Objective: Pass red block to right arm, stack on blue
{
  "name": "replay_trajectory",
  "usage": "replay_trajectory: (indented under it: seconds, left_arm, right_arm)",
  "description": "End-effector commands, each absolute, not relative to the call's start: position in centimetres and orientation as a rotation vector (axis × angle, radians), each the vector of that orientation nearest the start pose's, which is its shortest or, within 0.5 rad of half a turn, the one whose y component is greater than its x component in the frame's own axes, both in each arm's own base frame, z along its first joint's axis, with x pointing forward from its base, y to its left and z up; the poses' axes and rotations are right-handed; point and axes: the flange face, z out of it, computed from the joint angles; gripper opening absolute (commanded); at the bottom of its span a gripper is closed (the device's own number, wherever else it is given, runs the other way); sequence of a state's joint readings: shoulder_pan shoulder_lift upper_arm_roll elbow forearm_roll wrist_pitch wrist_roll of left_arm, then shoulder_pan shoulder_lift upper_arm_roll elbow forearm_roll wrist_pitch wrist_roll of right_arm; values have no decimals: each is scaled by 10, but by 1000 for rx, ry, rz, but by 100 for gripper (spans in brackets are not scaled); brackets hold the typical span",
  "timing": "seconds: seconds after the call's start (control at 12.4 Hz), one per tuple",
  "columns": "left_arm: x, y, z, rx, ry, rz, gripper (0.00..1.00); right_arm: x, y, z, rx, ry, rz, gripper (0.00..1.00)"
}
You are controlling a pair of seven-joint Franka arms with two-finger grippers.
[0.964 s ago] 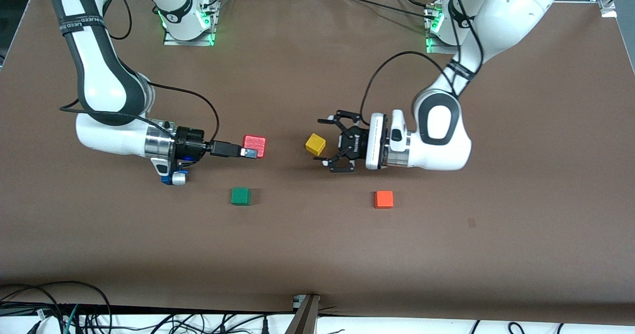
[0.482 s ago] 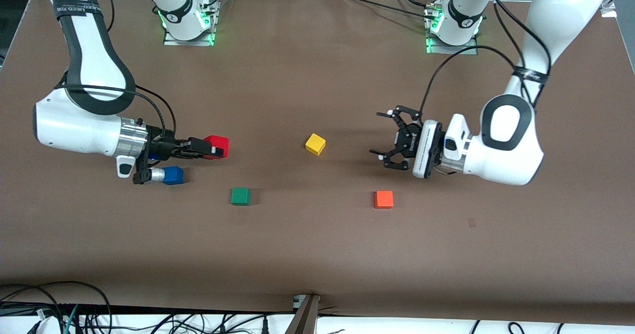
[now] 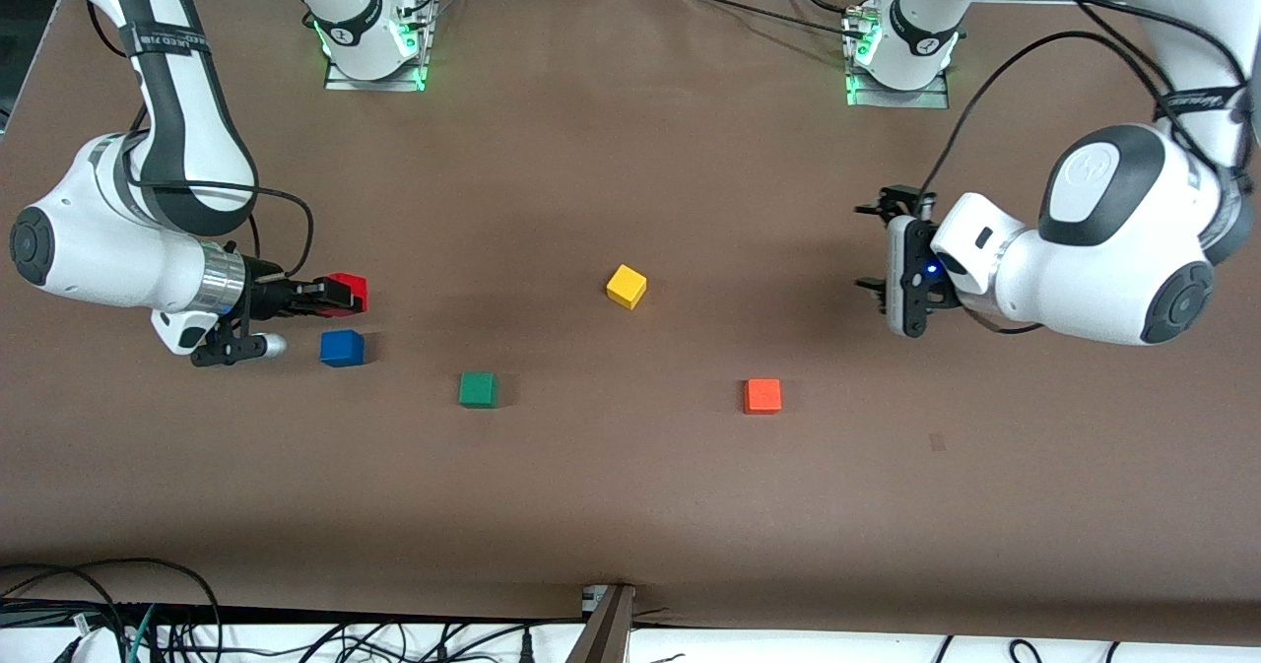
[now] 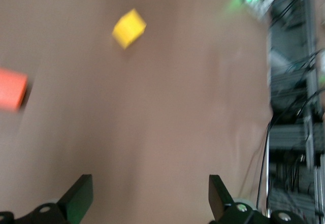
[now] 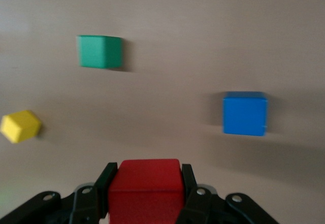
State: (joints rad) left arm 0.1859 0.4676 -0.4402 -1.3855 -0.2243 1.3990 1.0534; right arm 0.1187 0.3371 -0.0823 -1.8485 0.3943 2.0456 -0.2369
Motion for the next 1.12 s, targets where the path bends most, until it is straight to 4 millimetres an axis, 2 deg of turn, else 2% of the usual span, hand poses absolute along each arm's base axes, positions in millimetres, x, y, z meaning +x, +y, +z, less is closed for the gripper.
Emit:
replay_trajectory:
  seconds: [0.0, 0.16, 0.4, 0.64, 0.72, 0.88, 0.96, 1.04]
  left_arm:
    - [613, -118, 489, 2301, -1606, -396, 100]
    - [612, -113, 498, 2471, -1585, -472, 100]
    - [600, -109, 520, 2695, -1376, -554, 100]
    - [586, -115, 541, 2932, -984, -573, 100]
    - [585, -112, 546, 2957, -906, -562, 100]
    - [586, -108, 550, 2975, -891, -557, 100]
    - [579, -104, 576, 3019, -854, -488, 100]
    - [580, -94, 578, 3035, -793, -472, 100]
  right_arm:
    - [591, 39, 309, -2892, -76, 49, 0]
    - [591, 38, 294, -2920, -66, -40, 0]
    - [600, 38, 283, -2976, -99, -92, 0]
    - [613, 35, 266, -3018, -131, -149, 0]
    - [619, 36, 262, -3021, -138, -156, 0]
    - [623, 35, 256, -3039, -165, -152, 0]
    - [623, 34, 256, -3047, -179, -154, 0]
    - [623, 33, 253, -3050, -182, -147, 0]
